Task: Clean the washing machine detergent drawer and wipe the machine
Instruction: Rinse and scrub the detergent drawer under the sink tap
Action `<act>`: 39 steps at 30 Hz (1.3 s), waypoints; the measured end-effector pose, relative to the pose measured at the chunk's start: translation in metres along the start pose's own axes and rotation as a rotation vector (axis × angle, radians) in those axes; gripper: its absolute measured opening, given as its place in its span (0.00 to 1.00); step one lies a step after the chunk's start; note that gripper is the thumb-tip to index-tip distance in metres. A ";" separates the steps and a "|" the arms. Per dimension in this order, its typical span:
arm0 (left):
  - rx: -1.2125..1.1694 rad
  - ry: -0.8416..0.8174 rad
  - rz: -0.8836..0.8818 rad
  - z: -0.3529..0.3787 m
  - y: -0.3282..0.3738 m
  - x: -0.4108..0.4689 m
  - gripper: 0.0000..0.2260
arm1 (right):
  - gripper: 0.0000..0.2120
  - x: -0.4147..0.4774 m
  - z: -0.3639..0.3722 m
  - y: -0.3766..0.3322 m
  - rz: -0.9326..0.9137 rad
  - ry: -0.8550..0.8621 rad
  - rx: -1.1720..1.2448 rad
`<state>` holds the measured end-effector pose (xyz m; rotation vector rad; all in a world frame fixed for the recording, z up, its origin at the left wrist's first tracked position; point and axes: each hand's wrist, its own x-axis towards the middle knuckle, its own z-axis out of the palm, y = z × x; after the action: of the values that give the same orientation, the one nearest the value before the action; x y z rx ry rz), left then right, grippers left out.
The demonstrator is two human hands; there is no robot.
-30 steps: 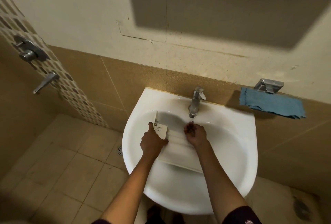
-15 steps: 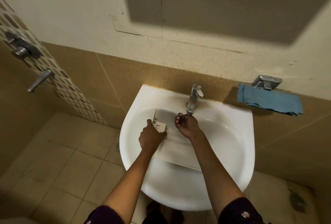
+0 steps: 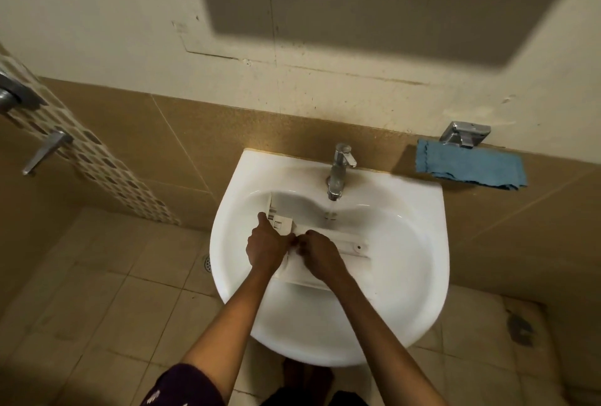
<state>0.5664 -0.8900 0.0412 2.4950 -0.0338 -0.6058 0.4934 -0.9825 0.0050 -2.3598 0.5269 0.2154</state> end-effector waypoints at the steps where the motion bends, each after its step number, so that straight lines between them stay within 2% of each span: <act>1: -0.003 -0.002 0.006 0.000 -0.001 0.000 0.27 | 0.12 -0.003 0.003 0.002 0.001 0.062 0.054; 3: -0.013 -0.007 0.011 0.000 -0.001 -0.001 0.26 | 0.09 -0.004 0.003 0.017 0.080 0.194 0.095; 7: -0.038 -0.014 0.027 -0.001 -0.002 -0.001 0.25 | 0.05 -0.007 -0.005 0.025 0.252 0.303 -0.233; 9: -0.048 -0.013 0.035 -0.001 -0.004 0.000 0.25 | 0.08 -0.004 0.003 0.010 0.112 0.298 -0.225; 10: -0.054 -0.013 0.039 -0.001 -0.004 0.000 0.25 | 0.06 -0.002 0.012 0.002 -0.007 0.241 -0.165; 12: -0.069 -0.016 0.046 0.000 -0.005 0.001 0.25 | 0.10 -0.005 0.018 -0.001 -0.068 0.193 -0.108; 14: -0.072 -0.023 0.046 0.000 -0.005 0.002 0.26 | 0.11 -0.006 0.013 0.013 0.050 0.226 -0.021; 16: -0.071 -0.028 0.045 0.001 -0.006 0.003 0.26 | 0.11 -0.012 0.001 0.032 0.243 0.258 -0.091; 18: -0.066 -0.035 0.048 0.002 -0.007 0.004 0.26 | 0.11 -0.015 -0.012 0.041 0.408 0.215 -0.208; 20: -0.072 -0.050 0.050 0.001 -0.007 0.006 0.27 | 0.12 -0.012 -0.022 0.038 0.437 0.219 -0.222; 21: -0.076 -0.065 0.055 0.001 -0.008 0.007 0.27 | 0.12 -0.008 -0.026 0.034 0.423 0.249 -0.097; 22: -0.079 -0.087 0.065 0.000 -0.008 0.009 0.27 | 0.12 -0.002 -0.030 0.031 0.417 0.299 0.166; 25: -0.048 -0.150 0.093 -0.004 -0.010 0.015 0.29 | 0.13 0.025 -0.045 0.019 0.516 0.314 1.391; 26: -0.029 -0.160 0.098 -0.005 -0.010 0.016 0.29 | 0.13 0.033 -0.049 0.017 0.549 0.281 1.666; 27: -0.012 -0.166 0.103 -0.006 -0.010 0.017 0.29 | 0.14 0.041 -0.051 0.017 0.585 0.256 1.828; 29: 0.014 -0.164 0.115 -0.006 -0.011 0.016 0.29 | 0.14 0.057 -0.054 0.020 0.641 0.283 1.961; 32: 0.020 -0.126 0.130 -0.005 -0.014 0.013 0.27 | 0.14 0.072 -0.055 0.021 0.684 0.326 1.963; 35: 0.021 -0.104 0.137 -0.003 -0.015 0.012 0.27 | 0.09 0.074 -0.055 0.018 0.611 0.211 1.870; 37: 0.018 -0.100 0.143 -0.003 -0.015 0.011 0.27 | 0.11 0.070 -0.051 0.017 0.555 0.074 1.636; 39: 0.018 -0.094 0.148 -0.003 -0.016 0.011 0.27 | 0.14 0.062 -0.039 0.013 0.414 -0.076 1.122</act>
<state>0.5762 -0.8774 0.0301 2.4534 -0.2579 -0.6616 0.5438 -1.0364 0.0076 -1.1423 0.8202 0.1345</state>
